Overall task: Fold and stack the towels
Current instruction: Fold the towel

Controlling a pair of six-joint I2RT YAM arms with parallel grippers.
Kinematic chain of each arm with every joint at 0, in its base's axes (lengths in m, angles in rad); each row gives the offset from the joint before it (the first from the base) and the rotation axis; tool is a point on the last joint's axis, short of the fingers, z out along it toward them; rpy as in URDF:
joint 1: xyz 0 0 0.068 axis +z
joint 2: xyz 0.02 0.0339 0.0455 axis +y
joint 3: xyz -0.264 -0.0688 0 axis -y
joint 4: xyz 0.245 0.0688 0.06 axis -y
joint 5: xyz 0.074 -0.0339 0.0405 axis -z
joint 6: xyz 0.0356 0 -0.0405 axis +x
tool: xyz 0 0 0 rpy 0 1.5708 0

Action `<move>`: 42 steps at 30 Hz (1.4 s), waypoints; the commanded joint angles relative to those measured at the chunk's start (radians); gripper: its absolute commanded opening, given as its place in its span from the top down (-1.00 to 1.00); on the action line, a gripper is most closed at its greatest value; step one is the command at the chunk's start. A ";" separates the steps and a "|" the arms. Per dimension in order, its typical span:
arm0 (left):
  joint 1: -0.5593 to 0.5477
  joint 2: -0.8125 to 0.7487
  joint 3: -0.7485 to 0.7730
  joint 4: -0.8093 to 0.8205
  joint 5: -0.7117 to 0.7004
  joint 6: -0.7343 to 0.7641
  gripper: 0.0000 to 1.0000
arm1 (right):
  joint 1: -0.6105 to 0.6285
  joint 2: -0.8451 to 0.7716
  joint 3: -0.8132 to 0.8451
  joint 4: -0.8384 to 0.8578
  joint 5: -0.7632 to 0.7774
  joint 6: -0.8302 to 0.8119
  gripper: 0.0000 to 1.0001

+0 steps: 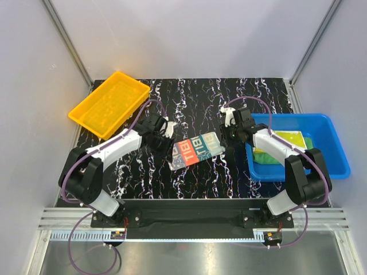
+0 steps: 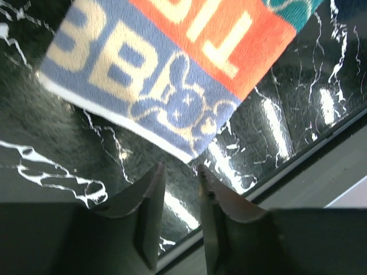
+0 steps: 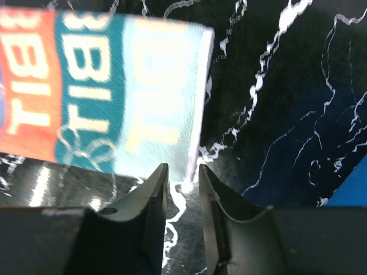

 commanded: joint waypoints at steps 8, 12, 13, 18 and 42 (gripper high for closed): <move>0.000 0.033 0.080 0.050 -0.116 -0.154 0.17 | 0.086 0.093 0.150 -0.096 0.021 0.159 0.14; 0.023 0.112 0.076 0.073 -0.204 -0.245 0.17 | 0.102 0.147 0.131 -0.088 0.067 0.199 0.19; 0.035 0.125 0.070 0.078 -0.207 -0.259 0.17 | 0.118 0.160 0.132 -0.079 0.081 0.216 0.24; 0.173 0.186 0.090 0.024 -0.270 -0.315 0.17 | 0.194 0.157 0.135 -0.110 0.124 0.323 0.23; 0.079 0.086 -0.157 0.432 0.249 -0.448 0.09 | 0.208 0.177 0.201 -0.223 0.425 0.377 0.63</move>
